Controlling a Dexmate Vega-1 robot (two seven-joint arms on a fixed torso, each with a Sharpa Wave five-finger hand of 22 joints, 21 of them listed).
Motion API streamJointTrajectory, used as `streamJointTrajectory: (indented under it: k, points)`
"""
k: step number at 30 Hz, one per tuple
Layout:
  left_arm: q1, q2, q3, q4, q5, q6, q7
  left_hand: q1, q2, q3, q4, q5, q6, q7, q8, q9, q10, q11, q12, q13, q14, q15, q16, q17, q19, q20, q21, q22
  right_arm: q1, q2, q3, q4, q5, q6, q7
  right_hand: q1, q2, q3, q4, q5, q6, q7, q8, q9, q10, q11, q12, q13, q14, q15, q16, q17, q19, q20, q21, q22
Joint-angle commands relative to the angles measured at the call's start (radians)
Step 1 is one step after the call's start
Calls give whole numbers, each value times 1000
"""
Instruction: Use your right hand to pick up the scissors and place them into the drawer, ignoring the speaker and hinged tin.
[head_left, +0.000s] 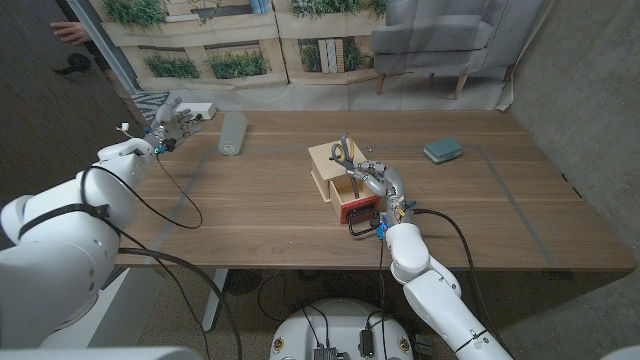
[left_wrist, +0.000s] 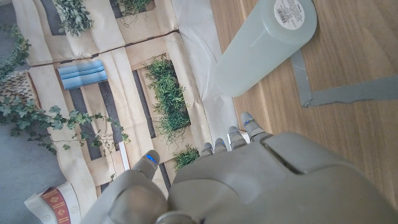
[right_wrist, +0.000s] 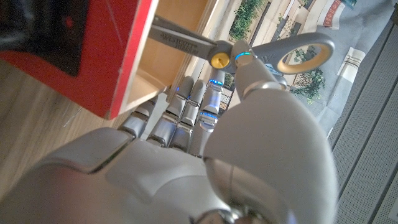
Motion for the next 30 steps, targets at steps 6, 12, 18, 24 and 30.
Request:
streamJointTrajectory:
  k: [6,12,18,24,30]
  points:
    - [24,13,44,0,-90,-45,-88,-1,38,-6,-2,3,2,3,-1,5,-45,0,-1,2,-67,5,-4,2,-55,0,-7,3,19,-28,-42,-50,-117,-160,-59,3,11,110,101,2,104,24,43,161,-38,-6,-33,-17,-30,-42,4,6,-13,-4,1,4]
    - [25,17,54,0,-104,-41,-87,-1,36,-7,-2,3,3,3,-1,5,-45,0,0,2,-67,4,-4,2,-54,1,-8,3,30,-34,-70,-69,-183,-236,-86,-2,12,112,103,2,101,17,48,165,-46,-7,-45,-28,-41,-34,1,3,-15,-3,3,4]
    - [22,19,54,0,-99,-27,-64,-1,35,-8,-3,2,2,2,-1,5,-45,0,-1,2,-67,5,-4,2,-53,2,-9,3,38,-37,-87,-80,-219,-287,-95,-11,16,107,108,0,94,3,51,170,-43,-6,-53,-40,-51,-29,6,9,-20,2,3,4]
    - [19,18,45,0,-90,-21,-55,-2,35,-9,-3,3,1,3,-2,5,-45,-1,-1,2,-66,5,-4,2,-54,2,-11,3,56,-28,-107,-79,-255,-348,-109,-16,15,106,108,-2,92,0,55,172,-35,-5,-58,-49,-48,-30,9,7,-21,3,4,5]
    - [22,15,41,0,-90,-29,-66,-2,34,-10,-3,2,1,2,-2,5,-45,0,-1,2,-66,5,-4,2,-52,2,-11,3,69,-22,-124,-77,-280,-387,-119,-18,15,109,107,-2,94,-1,58,173,-30,-7,-63,-57,-47,-30,8,2,-25,4,4,5]
